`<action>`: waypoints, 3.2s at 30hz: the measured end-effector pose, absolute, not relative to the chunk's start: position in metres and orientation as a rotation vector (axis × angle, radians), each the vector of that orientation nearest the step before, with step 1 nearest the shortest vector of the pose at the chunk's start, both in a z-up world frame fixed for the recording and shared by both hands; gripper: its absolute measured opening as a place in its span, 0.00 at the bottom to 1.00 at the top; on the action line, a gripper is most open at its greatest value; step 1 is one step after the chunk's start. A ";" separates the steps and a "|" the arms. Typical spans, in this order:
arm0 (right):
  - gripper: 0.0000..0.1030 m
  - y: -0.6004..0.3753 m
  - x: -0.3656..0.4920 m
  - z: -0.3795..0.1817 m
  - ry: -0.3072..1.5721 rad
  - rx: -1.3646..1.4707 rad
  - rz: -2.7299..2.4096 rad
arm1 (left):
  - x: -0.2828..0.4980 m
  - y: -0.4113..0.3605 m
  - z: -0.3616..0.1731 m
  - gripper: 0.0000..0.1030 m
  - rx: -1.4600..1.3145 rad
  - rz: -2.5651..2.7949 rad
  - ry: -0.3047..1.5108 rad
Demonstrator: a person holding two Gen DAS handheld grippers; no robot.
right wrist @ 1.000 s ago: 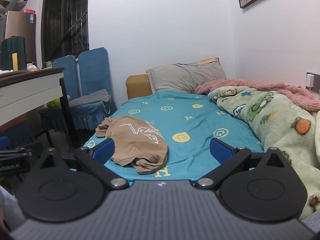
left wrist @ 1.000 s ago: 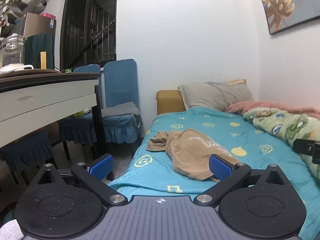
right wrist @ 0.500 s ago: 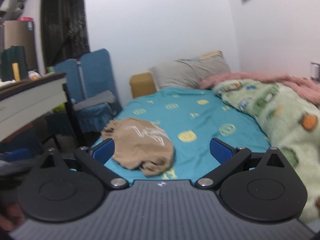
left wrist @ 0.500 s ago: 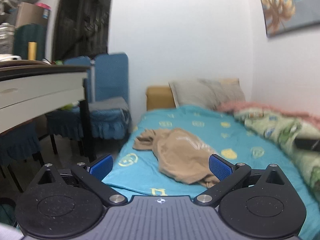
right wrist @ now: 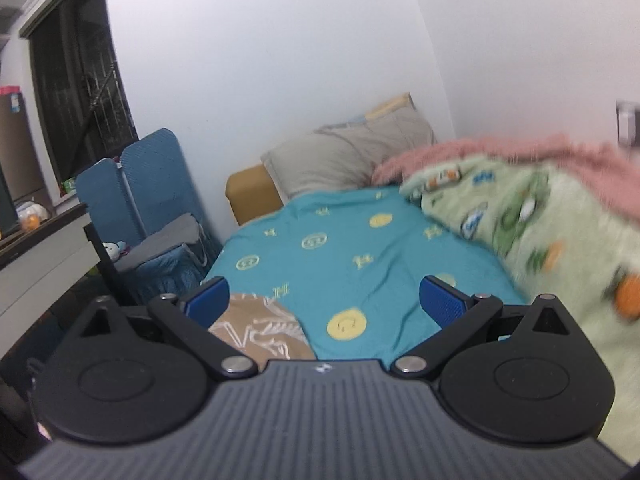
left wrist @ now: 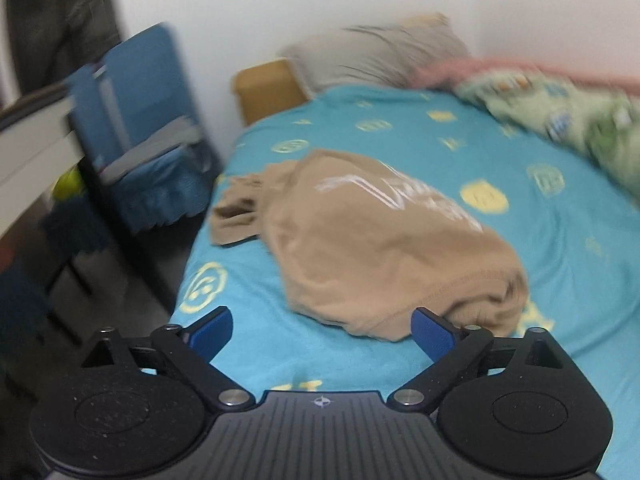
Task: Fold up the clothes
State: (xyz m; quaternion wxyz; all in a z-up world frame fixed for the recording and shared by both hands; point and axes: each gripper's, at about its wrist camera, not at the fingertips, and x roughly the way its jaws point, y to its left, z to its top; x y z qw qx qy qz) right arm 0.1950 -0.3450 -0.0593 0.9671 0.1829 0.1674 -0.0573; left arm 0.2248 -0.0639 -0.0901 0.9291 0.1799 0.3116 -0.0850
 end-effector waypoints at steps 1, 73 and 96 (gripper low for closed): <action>1.00 -0.349 0.199 -0.073 0.368 0.401 -0.112 | 0.229 -0.069 -0.100 0.91 0.418 -0.188 0.636; 0.48 -0.294 0.282 -0.150 0.451 0.370 -0.373 | 0.183 0.018 -0.016 0.00 -0.225 -0.411 0.105; 0.37 -0.337 0.344 -0.197 0.765 0.469 -0.122 | 0.199 -0.115 -0.199 0.44 0.939 -0.421 0.428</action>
